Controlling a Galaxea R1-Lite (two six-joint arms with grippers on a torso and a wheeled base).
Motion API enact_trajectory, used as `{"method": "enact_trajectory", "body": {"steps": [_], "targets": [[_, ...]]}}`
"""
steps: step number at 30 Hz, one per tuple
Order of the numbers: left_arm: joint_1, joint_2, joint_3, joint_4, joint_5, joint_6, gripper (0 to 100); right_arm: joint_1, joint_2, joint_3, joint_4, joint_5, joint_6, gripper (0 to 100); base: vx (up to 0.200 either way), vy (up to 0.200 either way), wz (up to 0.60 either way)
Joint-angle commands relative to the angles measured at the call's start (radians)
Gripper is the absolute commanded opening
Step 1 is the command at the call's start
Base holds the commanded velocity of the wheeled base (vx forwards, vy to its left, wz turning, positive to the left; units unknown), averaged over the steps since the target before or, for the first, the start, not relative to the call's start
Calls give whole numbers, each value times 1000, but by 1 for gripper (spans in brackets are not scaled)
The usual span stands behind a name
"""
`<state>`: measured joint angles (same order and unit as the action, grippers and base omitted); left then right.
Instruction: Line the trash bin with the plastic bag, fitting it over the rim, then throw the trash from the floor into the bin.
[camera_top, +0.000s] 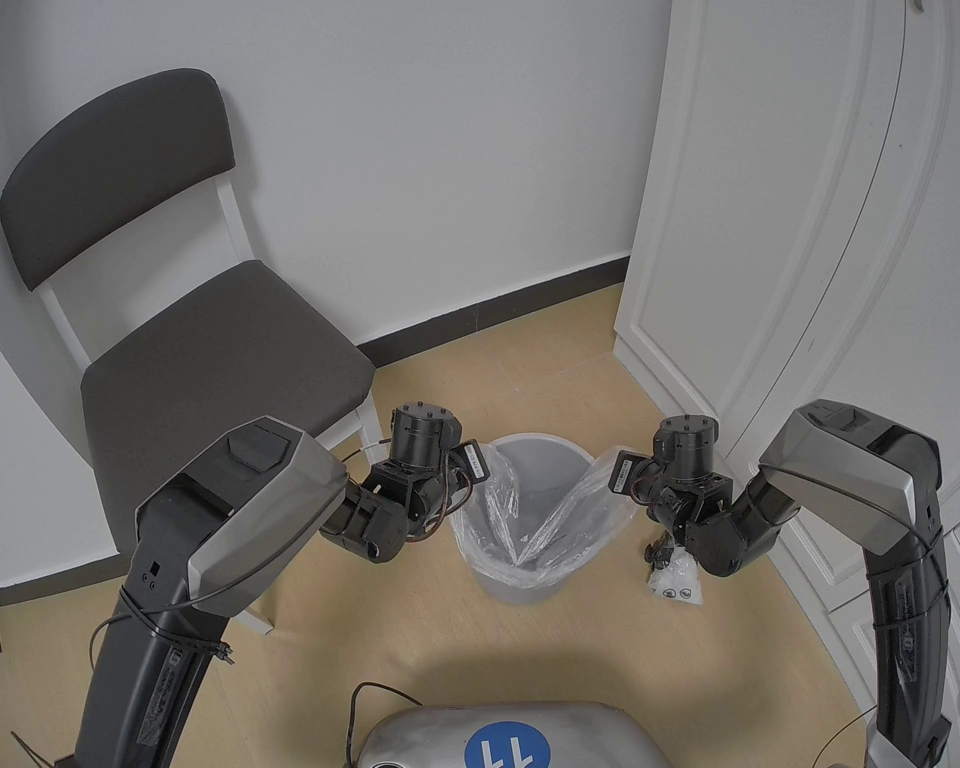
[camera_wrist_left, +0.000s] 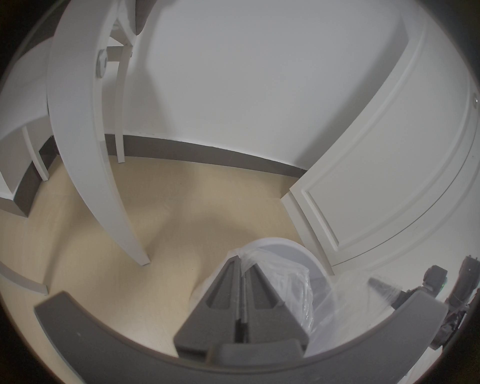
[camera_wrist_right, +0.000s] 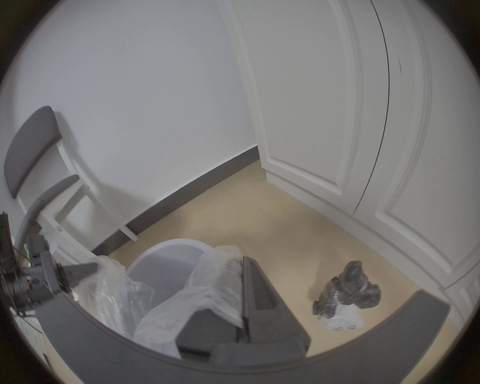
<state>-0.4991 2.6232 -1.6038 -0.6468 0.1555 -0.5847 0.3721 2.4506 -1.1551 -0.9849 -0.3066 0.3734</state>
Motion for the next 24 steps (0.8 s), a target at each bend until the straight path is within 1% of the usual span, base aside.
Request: {"method": "enact_trajectory", "body": {"steps": [1,4,5,6,11,12,14,16,17,18,21,24], "targets": [[19,-60,16,36,4,13,0,-32,-19,32,-1,0,-50,0,0,0,0],[21,-115,71,76,4,60,0,-44,-32,57,-1,0,-85,0,0,0,0],[21,-118,74,78,4,63,0,-45,-33,57,-1,0,-88,0,0,0,0],[21,-140,101,81,4,91,0,-50,-36,71,-1,0,-111,0,0,0,0],[21,-206,188,84,4,160,0,-65,-61,130,-1,0,-183,0,0,0,0],[21,-207,191,84,4,163,0,-67,-61,132,-1,0,-186,0,0,0,0],[22,-238,248,85,4,230,0,-75,-67,167,-5,-2,-235,0,0,0,0],[27,-252,285,85,4,276,0,-82,-68,189,-5,-6,-263,0,0,0,0],[27,-253,289,85,4,282,0,-84,-68,192,-5,-6,-266,0,0,0,0],[28,-258,309,85,4,307,0,-87,-70,212,-6,-9,-297,0,0,0,0],[28,-262,324,85,12,329,0,-91,-68,239,-12,-11,-334,0,0,0,0],[25,-262,332,85,29,332,0,-79,-61,261,-14,-11,-346,0,0,0,0]]}}
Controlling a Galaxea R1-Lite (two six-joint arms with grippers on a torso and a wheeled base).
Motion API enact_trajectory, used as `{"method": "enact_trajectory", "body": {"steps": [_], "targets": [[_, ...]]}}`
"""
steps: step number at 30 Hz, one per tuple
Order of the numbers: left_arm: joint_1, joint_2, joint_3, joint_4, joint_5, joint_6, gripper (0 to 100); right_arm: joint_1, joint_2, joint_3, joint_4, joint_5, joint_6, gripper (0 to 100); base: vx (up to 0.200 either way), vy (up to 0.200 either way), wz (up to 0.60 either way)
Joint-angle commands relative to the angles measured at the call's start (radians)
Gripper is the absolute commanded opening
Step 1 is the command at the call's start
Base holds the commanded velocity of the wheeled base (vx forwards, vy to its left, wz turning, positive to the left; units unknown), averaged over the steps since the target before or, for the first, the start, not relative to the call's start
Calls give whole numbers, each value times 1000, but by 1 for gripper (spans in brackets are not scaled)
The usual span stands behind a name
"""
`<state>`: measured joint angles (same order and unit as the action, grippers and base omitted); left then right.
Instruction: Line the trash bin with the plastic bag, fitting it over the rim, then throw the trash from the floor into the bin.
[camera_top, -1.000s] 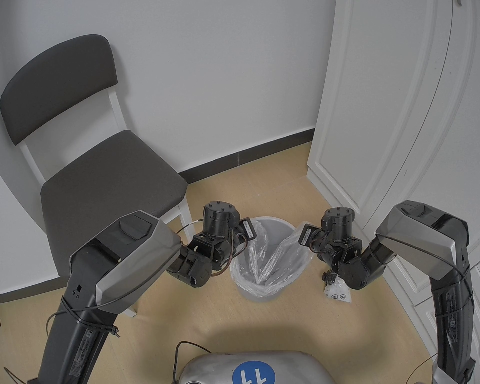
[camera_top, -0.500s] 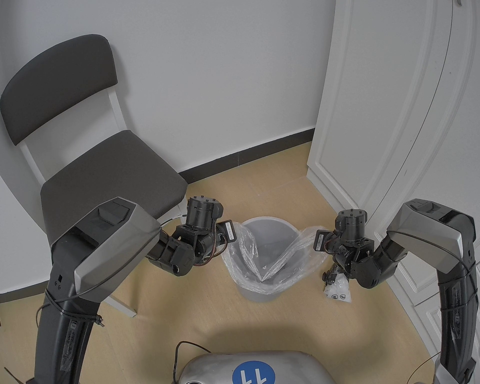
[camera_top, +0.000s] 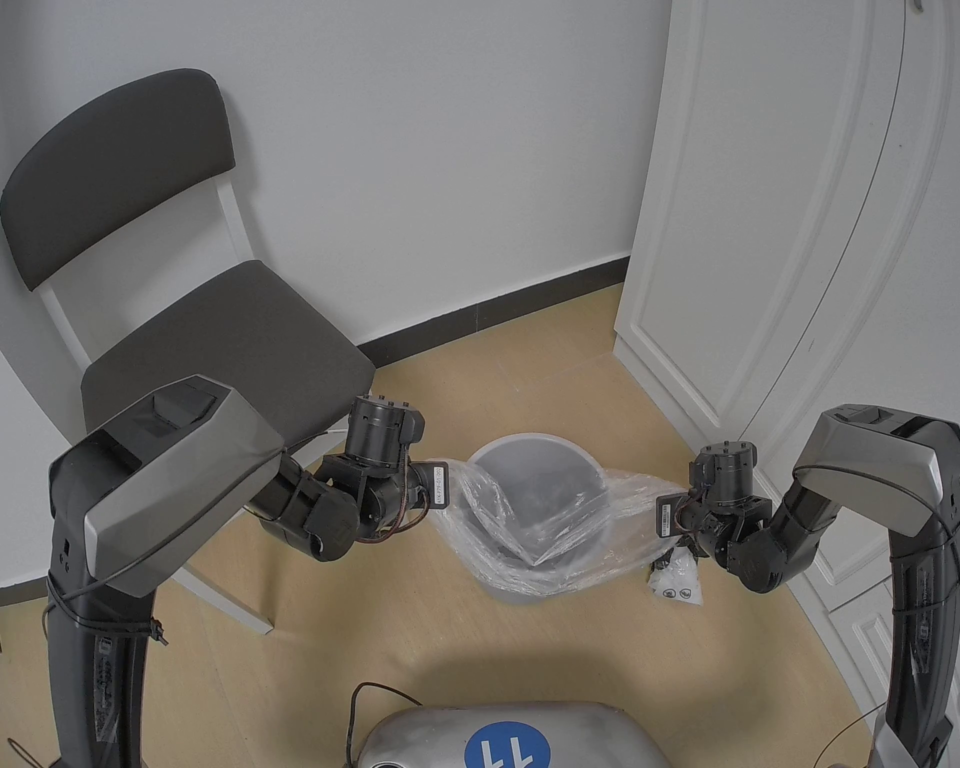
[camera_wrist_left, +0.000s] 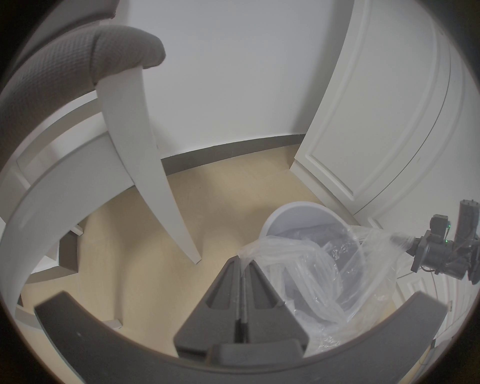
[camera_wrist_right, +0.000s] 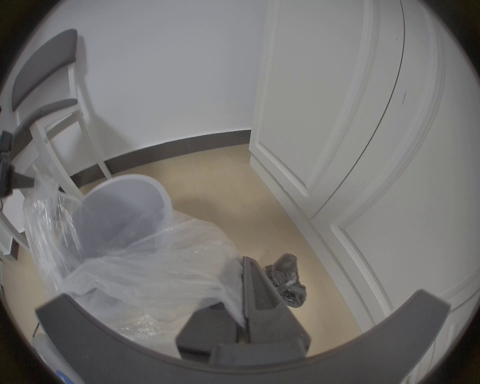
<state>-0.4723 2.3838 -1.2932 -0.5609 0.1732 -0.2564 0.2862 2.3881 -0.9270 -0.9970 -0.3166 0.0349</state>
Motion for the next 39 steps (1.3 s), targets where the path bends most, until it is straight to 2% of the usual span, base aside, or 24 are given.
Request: {"method": "enact_trajectory", "body": {"steps": [1,12,20,26,29,33,36,39], "targets": [[-5,-25,26,-1,14,6,0,8,5,37,-2,-1,-10,0,0,0,0],[-25,-97,147,-1,17,106,0,56,23,97,-2,-1,-46,0,0,0,0],[-34,-84,150,-1,17,112,0,80,89,74,-5,-6,-44,0,0,0,0],[-34,-61,129,-5,20,111,0,80,177,-29,-14,-113,-36,0,0,0,0],[-34,-51,120,-10,22,109,0,79,187,-42,-29,-121,-36,0,0,0,0],[-32,2,75,-17,97,111,0,77,195,-69,-35,-125,-35,0,0,0,0],[-32,23,55,-14,123,112,0,76,204,-84,-35,-127,-32,0,0,0,0],[-28,43,41,-7,124,112,0,76,221,-127,-35,-168,-13,0,0,0,0]]}}
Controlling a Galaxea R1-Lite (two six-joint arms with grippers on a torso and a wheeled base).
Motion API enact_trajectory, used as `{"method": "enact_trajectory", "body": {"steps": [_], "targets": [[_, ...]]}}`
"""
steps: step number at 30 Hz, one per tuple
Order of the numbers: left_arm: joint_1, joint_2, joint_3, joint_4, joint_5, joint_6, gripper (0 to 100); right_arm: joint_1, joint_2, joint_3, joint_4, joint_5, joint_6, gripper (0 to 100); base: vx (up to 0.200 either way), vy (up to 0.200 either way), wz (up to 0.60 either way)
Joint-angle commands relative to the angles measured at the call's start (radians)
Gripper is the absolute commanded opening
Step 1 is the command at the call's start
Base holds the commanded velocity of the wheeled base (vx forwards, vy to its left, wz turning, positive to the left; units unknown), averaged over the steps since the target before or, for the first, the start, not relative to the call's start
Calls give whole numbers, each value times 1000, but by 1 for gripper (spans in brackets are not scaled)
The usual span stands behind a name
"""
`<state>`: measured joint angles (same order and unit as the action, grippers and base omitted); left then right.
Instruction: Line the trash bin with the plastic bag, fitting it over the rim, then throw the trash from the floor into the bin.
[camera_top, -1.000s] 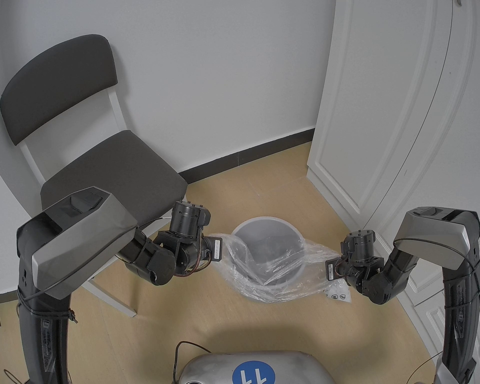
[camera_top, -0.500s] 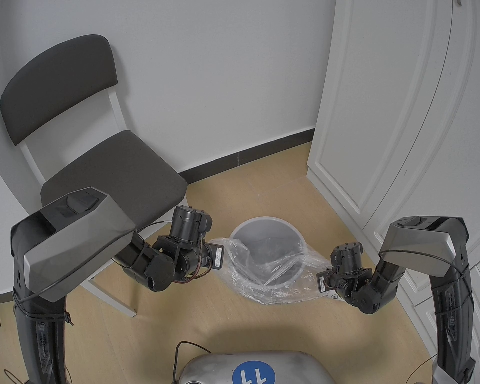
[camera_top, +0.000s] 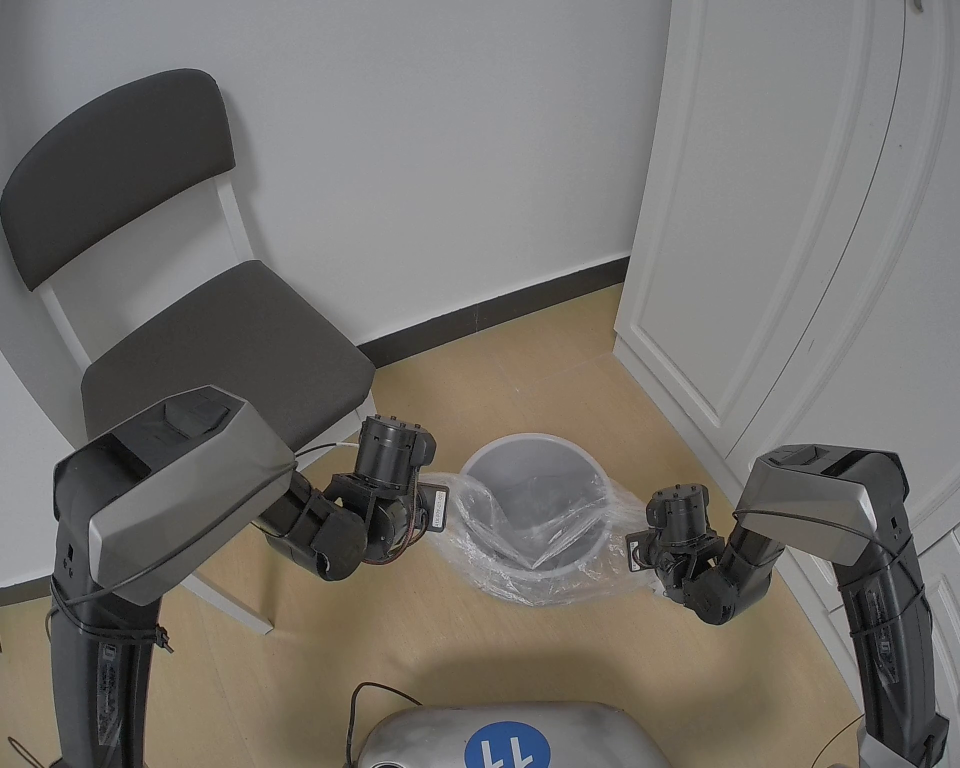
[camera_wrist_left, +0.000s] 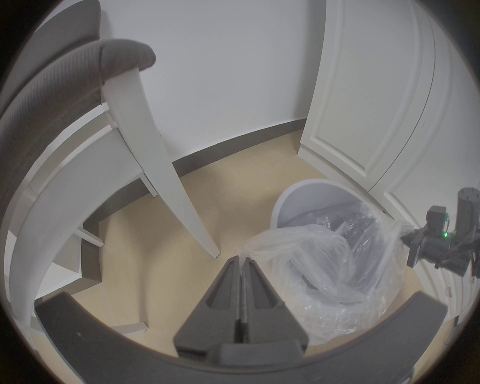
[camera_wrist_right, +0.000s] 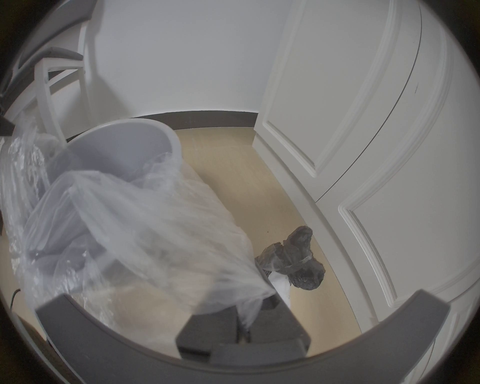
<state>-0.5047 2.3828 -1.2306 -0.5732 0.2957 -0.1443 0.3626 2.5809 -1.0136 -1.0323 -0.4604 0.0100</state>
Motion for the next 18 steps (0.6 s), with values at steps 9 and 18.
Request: {"method": "enact_trajectory", "body": {"steps": [9,18], "targets": [[40,47,-32,9,2,6,0,-22,18,-26,0,-38,2,0,0,0,0],[43,47,-23,12,2,15,0,-22,2,20,0,-38,-22,0,0,0,0]]}}
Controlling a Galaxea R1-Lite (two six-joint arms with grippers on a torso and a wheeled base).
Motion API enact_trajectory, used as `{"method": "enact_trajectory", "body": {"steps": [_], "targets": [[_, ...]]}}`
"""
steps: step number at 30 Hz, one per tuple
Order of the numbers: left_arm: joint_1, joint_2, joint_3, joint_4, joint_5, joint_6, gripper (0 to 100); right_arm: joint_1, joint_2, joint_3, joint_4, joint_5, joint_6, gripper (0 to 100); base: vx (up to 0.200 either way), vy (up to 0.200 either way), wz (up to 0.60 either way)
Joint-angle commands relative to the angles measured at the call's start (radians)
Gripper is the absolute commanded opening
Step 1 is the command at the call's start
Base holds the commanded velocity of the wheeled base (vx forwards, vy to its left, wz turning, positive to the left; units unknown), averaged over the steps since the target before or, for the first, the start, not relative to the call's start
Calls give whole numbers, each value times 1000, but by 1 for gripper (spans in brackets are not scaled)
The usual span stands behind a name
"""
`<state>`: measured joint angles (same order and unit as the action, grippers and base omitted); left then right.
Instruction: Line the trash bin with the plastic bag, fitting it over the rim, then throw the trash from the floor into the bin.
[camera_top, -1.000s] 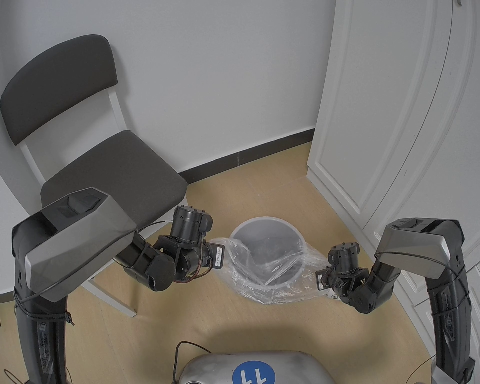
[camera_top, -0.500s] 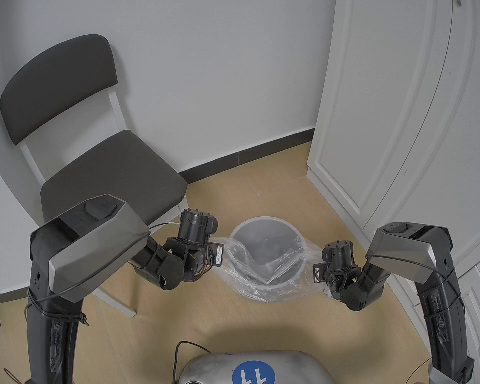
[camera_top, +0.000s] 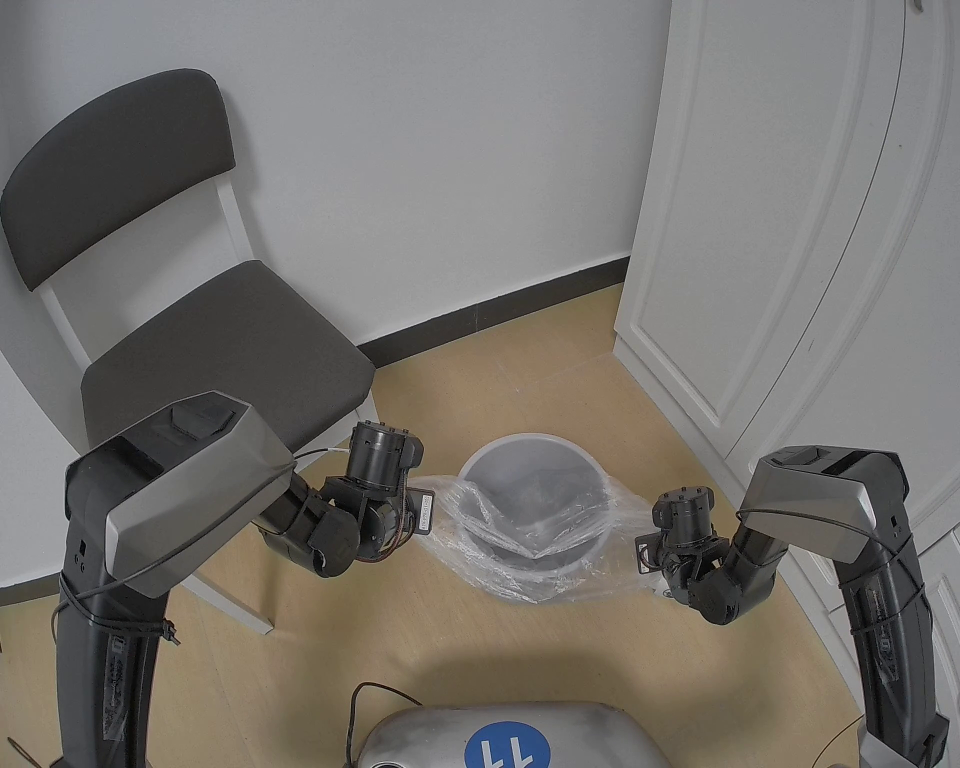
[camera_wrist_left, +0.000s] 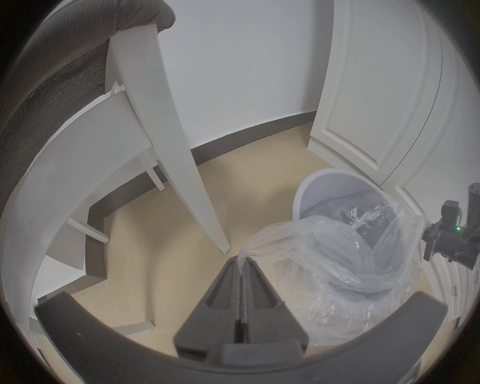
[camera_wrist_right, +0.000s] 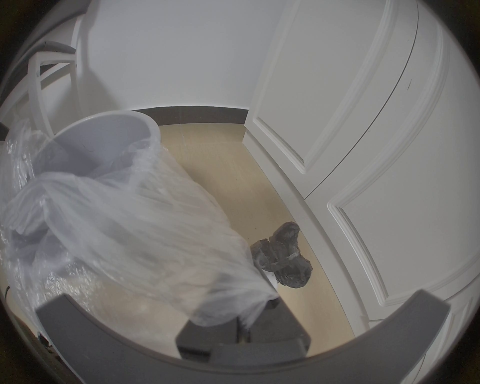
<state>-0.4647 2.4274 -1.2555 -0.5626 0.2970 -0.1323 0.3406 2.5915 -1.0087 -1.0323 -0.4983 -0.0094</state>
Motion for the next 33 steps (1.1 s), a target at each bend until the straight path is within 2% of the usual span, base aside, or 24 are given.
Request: {"method": "enact_trajectory", "body": {"steps": [1,20,33], "targets": [[9,2,4,0,1,14,0,0,-10,15,0,-2,-3,0,0,0,0],[43,-11,10,-2,2,40,0,-8,-36,15,0,-23,-15,0,0,0,0],[6,-30,53,-19,2,39,0,5,-21,27,-38,-6,-14,0,0,0,0]]}}
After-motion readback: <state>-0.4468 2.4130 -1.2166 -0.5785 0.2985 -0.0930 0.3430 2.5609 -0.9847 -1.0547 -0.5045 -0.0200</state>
